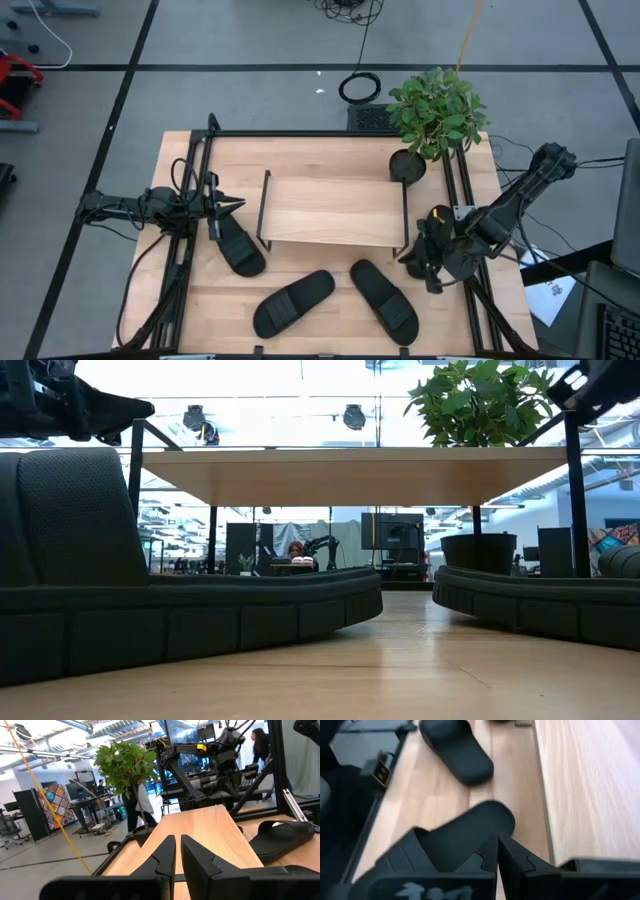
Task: Pick and place slides into the shelf
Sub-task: Adjust the shelf, then put the black slides on the shelf
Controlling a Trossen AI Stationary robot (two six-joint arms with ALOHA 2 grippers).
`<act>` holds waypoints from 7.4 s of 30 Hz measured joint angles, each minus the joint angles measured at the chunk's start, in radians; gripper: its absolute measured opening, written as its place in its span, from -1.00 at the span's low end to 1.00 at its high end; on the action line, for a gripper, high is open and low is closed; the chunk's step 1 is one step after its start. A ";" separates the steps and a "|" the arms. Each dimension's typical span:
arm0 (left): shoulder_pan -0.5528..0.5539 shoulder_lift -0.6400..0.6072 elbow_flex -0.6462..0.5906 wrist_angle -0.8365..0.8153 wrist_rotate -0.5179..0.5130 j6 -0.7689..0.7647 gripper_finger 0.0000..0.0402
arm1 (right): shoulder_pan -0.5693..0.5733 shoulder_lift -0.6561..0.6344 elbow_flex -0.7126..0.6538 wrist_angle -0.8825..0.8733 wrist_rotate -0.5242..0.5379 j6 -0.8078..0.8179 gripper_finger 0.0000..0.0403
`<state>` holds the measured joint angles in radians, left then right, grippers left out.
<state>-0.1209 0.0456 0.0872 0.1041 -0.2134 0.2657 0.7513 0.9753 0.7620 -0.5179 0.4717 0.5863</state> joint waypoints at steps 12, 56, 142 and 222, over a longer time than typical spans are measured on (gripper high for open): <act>0.000 0.000 0.000 -0.005 0.000 -0.002 -0.81 | -0.004 0.027 0.000 -0.189 0.140 0.128 -1.00; 0.013 0.000 0.277 -0.334 -0.304 -0.040 -0.81 | 0.059 -0.275 0.102 -0.381 0.466 -0.159 -1.00; 0.013 0.013 0.263 -0.348 -0.209 -0.061 -0.81 | -0.772 -0.123 -0.181 -0.519 -0.805 0.030 0.09; 0.013 0.013 0.264 -0.355 -0.180 -0.060 -0.81 | -0.352 0.038 0.327 -0.638 -0.894 0.084 -1.00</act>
<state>-0.1081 0.0589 0.3511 -0.2512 -0.3930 0.2058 0.3996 1.0136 1.0893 -1.1561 -0.4221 0.6701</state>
